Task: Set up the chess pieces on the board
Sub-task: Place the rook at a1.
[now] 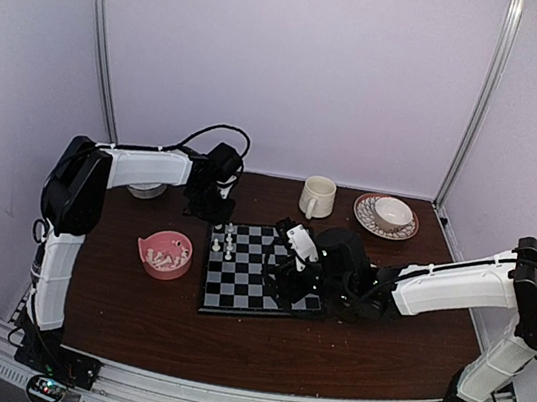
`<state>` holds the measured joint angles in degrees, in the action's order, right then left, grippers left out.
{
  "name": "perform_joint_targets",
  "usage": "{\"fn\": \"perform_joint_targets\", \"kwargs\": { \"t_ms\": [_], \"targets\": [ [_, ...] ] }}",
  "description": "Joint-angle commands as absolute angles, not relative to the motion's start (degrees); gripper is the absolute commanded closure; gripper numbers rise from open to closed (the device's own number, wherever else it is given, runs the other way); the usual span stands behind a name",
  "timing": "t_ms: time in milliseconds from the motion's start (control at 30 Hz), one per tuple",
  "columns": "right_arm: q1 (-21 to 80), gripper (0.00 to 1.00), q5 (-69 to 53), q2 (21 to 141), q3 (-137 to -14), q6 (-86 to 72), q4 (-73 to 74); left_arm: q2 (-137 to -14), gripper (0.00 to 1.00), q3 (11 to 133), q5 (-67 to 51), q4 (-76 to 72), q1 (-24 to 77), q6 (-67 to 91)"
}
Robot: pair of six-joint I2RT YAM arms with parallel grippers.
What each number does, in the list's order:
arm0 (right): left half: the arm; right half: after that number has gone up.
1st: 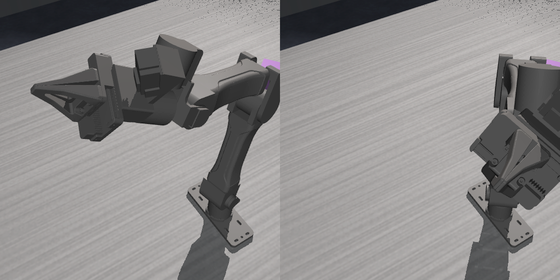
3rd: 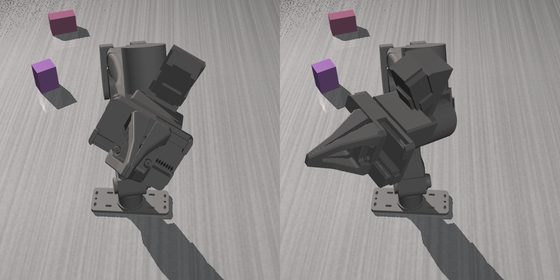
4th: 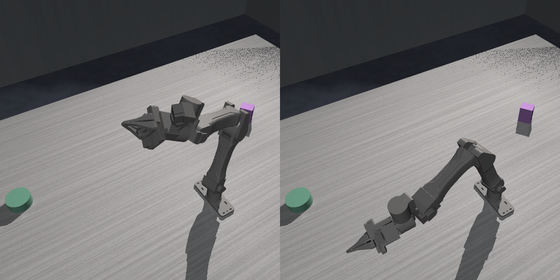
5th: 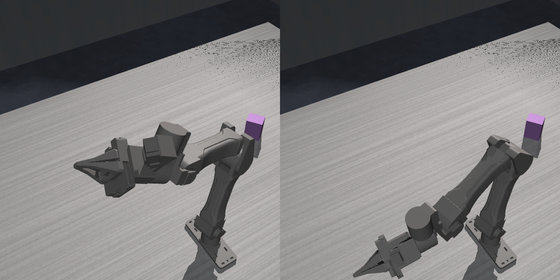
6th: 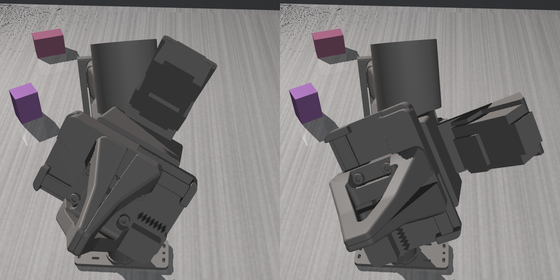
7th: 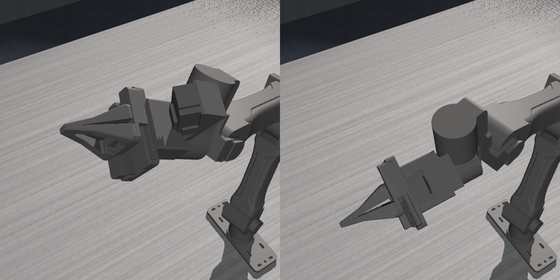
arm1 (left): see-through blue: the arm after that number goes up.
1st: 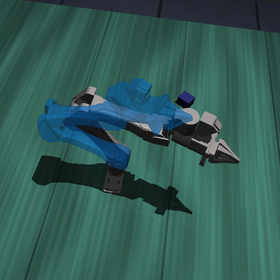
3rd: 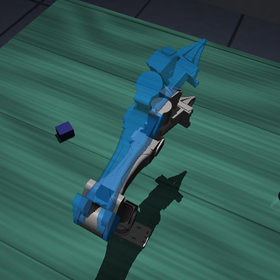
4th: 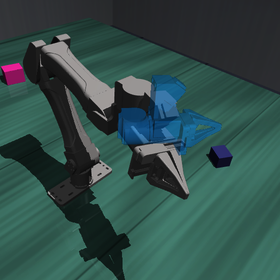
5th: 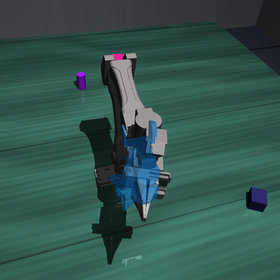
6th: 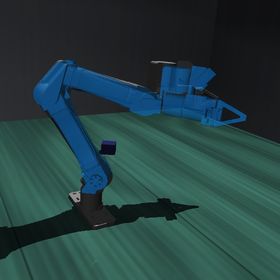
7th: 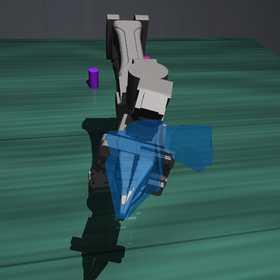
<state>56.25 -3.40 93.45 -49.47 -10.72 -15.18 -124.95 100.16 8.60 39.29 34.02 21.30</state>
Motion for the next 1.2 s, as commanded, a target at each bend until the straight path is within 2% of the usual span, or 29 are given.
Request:
{"fn": "perform_joint_targets", "kwargs": {
  "t_ms": [0,633,967,1167],
  "targets": [
    [56.5,0.48,-4.0,93.1,-49.4,-10.5,-15.4,-126.8,0.98,102.1,9.0,40.1,33.9,20.5],
    [56.5,0.48,-4.3,92.7,-49.4,-10.5,-15.2,-127.5,0.76,102.9,7.4,40.2,33.9,20.5],
    [56.5,0.48,-4.6,92.6,-49.4,-10.4,-15.1,-126.5,0.71,102.2,6.9,40.0,33.9,20.9],
    [56.5,0.48,-4.6,92.7,-49.4,-10.4,-15.0,-126.3,0.77,101.9,6.5,39.5,33.9,21.1]
  ]
}}
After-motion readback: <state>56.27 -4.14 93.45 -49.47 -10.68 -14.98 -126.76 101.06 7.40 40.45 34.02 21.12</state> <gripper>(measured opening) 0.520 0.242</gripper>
